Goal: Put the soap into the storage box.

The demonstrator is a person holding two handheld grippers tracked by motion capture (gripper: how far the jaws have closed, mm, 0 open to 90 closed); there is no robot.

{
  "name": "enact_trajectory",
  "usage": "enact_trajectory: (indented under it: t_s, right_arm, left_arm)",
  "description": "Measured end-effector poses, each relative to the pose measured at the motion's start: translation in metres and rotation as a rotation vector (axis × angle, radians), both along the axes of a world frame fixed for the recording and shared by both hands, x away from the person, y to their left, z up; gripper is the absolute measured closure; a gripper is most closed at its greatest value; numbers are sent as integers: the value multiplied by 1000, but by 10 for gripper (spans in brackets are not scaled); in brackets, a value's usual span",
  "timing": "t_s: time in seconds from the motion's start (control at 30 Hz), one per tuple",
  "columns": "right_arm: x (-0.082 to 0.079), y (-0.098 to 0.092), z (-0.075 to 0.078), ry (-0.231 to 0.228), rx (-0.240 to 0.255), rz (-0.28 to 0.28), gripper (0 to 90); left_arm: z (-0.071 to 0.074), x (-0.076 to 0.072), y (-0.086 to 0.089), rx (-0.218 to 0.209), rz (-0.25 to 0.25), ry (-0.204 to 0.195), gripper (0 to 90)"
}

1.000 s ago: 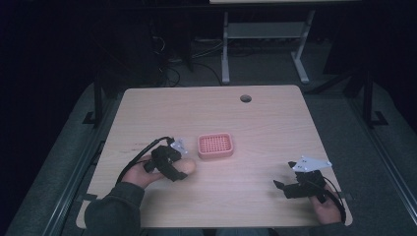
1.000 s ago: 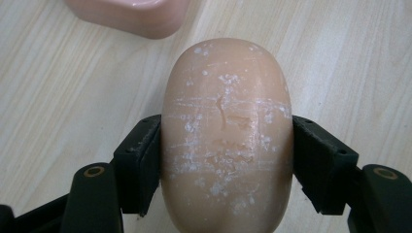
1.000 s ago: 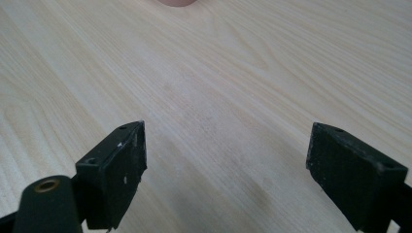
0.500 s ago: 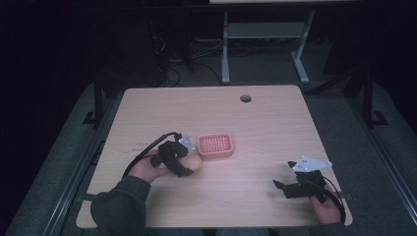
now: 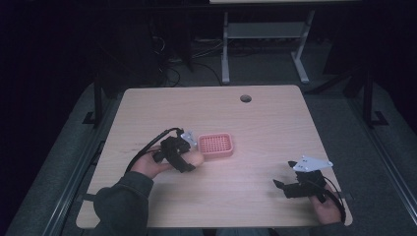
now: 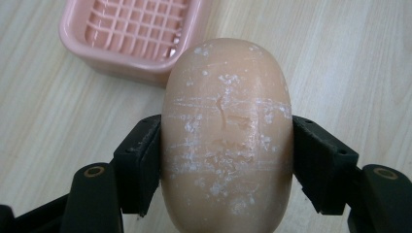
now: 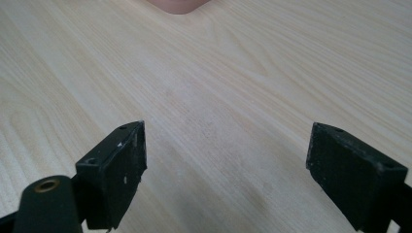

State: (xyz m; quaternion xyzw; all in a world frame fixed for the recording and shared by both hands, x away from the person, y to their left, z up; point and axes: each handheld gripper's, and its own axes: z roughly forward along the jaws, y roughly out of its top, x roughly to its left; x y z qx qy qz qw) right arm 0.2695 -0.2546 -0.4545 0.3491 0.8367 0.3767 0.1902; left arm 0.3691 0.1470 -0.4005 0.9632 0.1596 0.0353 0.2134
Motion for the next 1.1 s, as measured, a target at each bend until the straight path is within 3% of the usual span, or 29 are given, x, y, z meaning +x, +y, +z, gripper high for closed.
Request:
enact_trajectory:
  t_s: [0.63, 1.1]
  right_arm:
    - [0, -2, 0, 1, 11, 2, 141]
    - [0, -2, -1, 5, 12, 6, 141]
  left_arm:
    - [12, 20, -21, 37, -28, -3, 324]
    - [18, 35, -35, 29, -37, -13, 324]
